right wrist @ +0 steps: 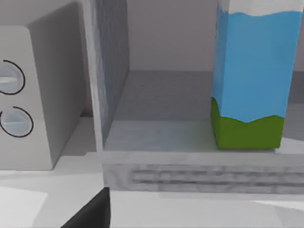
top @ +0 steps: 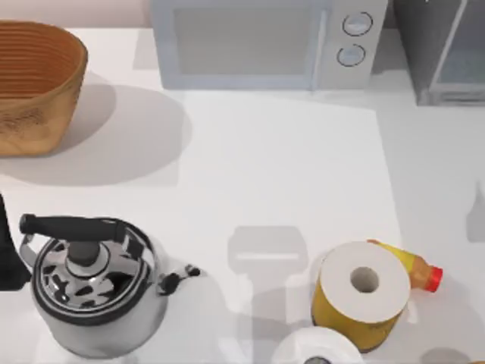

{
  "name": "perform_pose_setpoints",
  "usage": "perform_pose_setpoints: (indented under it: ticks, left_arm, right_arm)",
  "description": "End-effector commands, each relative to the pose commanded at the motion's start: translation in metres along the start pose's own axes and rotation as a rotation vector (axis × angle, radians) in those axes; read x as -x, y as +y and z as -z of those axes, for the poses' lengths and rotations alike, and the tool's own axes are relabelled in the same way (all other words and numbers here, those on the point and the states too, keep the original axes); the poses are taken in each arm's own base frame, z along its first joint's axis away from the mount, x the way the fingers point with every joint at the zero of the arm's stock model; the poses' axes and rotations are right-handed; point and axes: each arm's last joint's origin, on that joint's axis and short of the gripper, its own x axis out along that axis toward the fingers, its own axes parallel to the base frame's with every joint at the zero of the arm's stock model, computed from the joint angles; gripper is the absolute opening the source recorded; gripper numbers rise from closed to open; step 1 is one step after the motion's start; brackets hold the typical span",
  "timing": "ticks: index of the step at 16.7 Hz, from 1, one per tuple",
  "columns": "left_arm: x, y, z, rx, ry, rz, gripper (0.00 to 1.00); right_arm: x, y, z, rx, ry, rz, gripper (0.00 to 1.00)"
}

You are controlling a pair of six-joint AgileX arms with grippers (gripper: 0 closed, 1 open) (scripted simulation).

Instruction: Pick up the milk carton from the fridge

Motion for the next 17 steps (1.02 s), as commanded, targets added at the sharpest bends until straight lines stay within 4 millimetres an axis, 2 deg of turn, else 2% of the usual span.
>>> perform_pose_setpoints:
  ticks: [4, 9, 17]
  left_arm:
    - [0.000, 0.000, 0.000, 0.000, 0.000, 0.000, 1.00]
    - [0.000, 0.000, 0.000, 0.000, 0.000, 0.000, 1.00]
    - [0.000, 0.000, 0.000, 0.000, 0.000, 0.000, 1.00]
  right_arm:
    - [-0.017, -0.027, 0.020, -0.006, 0.001, 0.014, 1.00]
    - [-0.023, -0.051, 0.040, 0.003, -0.027, 0.033, 1.00]
    - [-0.024, -0.055, 0.043, 0.010, -0.041, 0.035, 1.00]
